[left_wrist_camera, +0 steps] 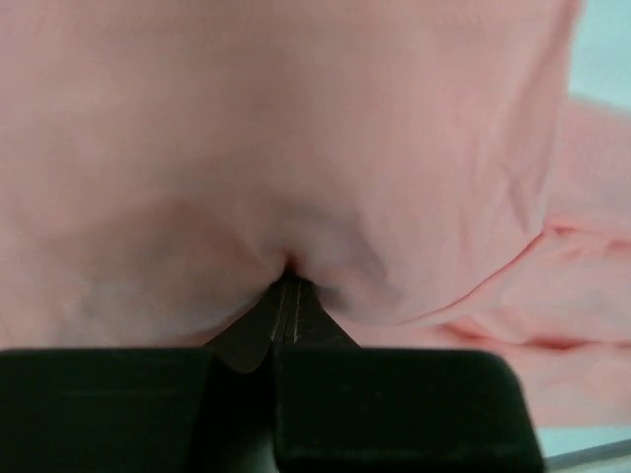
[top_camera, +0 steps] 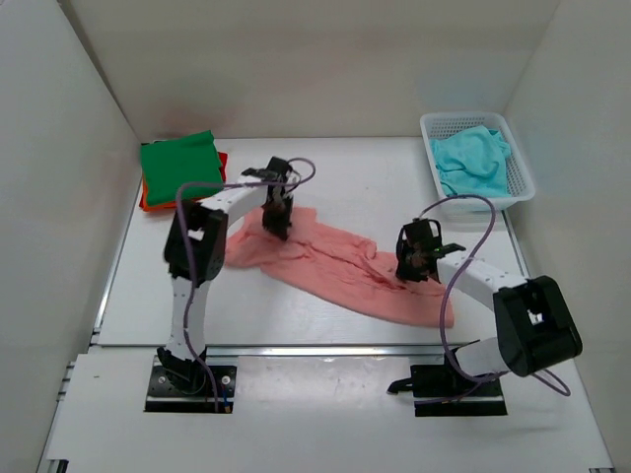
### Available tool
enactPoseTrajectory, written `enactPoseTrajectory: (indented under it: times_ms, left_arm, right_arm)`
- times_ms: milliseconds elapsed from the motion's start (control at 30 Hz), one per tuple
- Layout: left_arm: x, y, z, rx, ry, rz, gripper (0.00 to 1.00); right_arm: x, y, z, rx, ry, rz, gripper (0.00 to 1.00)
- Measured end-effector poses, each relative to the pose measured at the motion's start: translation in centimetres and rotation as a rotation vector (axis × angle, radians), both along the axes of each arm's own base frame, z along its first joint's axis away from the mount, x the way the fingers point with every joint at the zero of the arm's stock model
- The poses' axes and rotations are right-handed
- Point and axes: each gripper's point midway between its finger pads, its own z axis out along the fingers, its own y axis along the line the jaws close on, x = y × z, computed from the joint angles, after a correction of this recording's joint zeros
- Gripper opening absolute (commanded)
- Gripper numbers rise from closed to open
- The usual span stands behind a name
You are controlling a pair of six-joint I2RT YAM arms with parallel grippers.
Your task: Fold and stack the t-shirts
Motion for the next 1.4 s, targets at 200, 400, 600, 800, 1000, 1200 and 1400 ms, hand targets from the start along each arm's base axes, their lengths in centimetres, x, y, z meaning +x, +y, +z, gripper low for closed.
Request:
enactPoseTrajectory:
  times_ms: [200, 400, 600, 800, 1000, 1200, 1400]
  left_arm:
    - [15.4, -7.3, 0.4, -0.094, -0.156, -0.074, 0.00]
    - [18.4, -8.5, 0.5, -0.198, -0.207, -0.084, 0.00]
    - [20.2, -8.1, 0.7, -0.261, -0.246, -0.067, 0.00]
    - [21.5, -8.8, 1.5, -0.310, -0.297, -0.073, 0.01]
    - [20.8, -10.3, 7.9, -0.510, -0.343, -0.073, 0.10]
    - [15.6, -5.6, 21.2, -0.594, -0.549, -0.060, 0.13]
    - [7.5, -2.3, 19.9, -0.494, -0.585, -0.069, 0.12]
  right_arm:
    - [-3.4, 6.2, 0.0, 0.110, 0.012, 0.081, 0.00]
    - [-7.6, 15.1, 0.1, 0.260, 0.043, 0.197, 0.00]
    - [-9.4, 20.2, 0.6, 0.360, 0.010, 0.195, 0.00]
    - [-8.8, 22.4, 2.5, 0.338, -0.093, 0.268, 0.16]
    - [-5.9, 22.7, 6.6, 0.312, -0.250, 0.392, 0.42]
    - [6.4, 15.4, 10.7, 0.330, -0.383, 0.205, 0.55]
    - [18.1, 8.9, 8.3, 0.387, -0.374, 0.063, 0.56]
